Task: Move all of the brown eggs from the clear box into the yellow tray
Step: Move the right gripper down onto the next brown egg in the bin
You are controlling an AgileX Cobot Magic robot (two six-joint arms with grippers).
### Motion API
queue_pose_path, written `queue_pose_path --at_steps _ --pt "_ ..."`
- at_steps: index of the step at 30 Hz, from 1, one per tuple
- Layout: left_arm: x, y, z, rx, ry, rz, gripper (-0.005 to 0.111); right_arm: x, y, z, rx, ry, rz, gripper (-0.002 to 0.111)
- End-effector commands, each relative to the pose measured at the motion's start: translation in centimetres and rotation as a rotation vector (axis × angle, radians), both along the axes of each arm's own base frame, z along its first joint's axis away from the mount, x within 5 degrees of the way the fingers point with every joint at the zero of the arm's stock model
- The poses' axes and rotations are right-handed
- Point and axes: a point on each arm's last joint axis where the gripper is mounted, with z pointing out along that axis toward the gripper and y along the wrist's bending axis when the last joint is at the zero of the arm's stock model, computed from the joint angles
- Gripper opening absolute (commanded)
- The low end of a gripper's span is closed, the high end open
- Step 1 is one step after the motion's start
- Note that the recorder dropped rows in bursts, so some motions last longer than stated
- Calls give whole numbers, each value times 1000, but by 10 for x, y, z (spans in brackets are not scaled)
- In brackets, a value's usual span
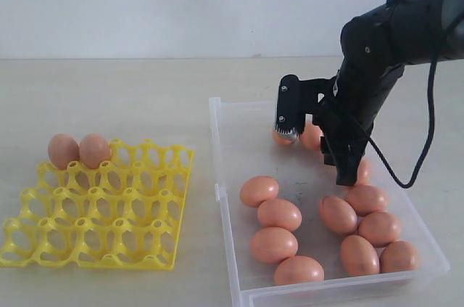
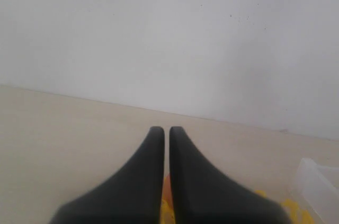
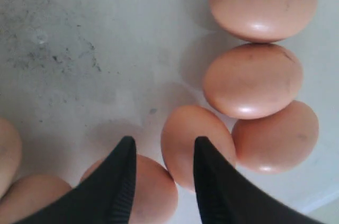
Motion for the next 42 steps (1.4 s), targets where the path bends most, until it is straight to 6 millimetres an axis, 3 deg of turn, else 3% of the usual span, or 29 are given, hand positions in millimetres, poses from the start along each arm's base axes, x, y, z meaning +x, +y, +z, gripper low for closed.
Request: queue_pose_path --at_steps 1,12,23,30,42 --pt "0 0 2 -2 -5 -5 4 5 1 -7 -16 -22 35 32" --pt "0 0 2 -2 -5 -5 4 9 2 -5 -12 -72 59 32" --pt "0 0 2 -2 -5 -5 4 8 -2 -10 -36 -40 -24 33" --pt "0 0 2 -2 -5 -5 4 11 0 -27 -25 -21 -62 55" --pt "0 0 2 -2 -5 -5 4 18 -7 -44 -93 -57 -190 55"
